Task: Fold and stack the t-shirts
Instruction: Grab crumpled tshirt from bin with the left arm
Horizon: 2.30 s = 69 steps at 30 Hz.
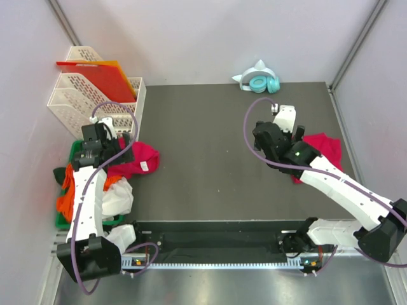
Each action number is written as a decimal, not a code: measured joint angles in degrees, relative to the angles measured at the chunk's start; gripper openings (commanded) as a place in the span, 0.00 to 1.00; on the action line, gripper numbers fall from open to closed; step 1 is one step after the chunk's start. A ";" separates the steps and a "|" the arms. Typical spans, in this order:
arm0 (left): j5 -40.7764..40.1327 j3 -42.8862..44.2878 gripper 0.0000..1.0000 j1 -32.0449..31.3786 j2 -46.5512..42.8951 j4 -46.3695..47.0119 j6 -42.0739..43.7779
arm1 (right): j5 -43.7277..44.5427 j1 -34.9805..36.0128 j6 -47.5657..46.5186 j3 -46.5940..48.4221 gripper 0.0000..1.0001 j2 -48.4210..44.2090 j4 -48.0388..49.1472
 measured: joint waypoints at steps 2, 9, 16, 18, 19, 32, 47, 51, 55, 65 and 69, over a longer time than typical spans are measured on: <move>-0.81 0.00 0.99 0.00 0.00 0.00 0.02 | -0.24 0.00 -0.33 -0.31 1.00 0.17 0.33; -1.68 -0.37 0.99 0.00 -1.01 0.11 0.24 | -0.85 0.00 -1.73 -0.31 1.00 1.70 2.21; -1.79 -2.47 0.95 0.00 -0.98 0.59 3.19 | -1.46 0.00 -2.99 -0.31 1.00 2.75 2.67; -1.81 -2.56 0.94 0.00 0.74 0.72 4.04 | -1.49 0.00 -3.04 -0.31 1.00 2.75 2.73; -1.84 -2.56 0.93 0.00 1.66 1.01 4.31 | -1.49 0.00 -3.02 -0.31 1.00 2.75 2.75; -0.79 5.79 0.85 -0.15 20.83 2.91 4.48 | -2.51 0.00 -2.84 -6.73 1.00 1.29 4.31; -0.85 2.56 0.57 -0.46 22.21 4.17 5.70 | -3.78 0.00 -2.97 -7.13 1.00 3.91 5.42; -0.79 1.03 0.20 -0.46 21.73 4.17 6.27 | -4.28 0.00 -2.95 -6.86 1.00 5.22 5.55; -0.96 0.76 0.00 -0.44 21.68 4.07 7.48 | -4.72 0.00 -2.82 -6.56 1.00 5.75 5.62; -1.07 8.72 0.00 -4.46 16.68 0.52 7.43 | -5.55 0.00 -1.75 -6.43 1.00 5.92 5.51; 1.05 23.28 0.00 -11.65 16.57 -1.05 7.63 | -6.03 0.09 -1.70 -4.61 1.00 6.54 5.27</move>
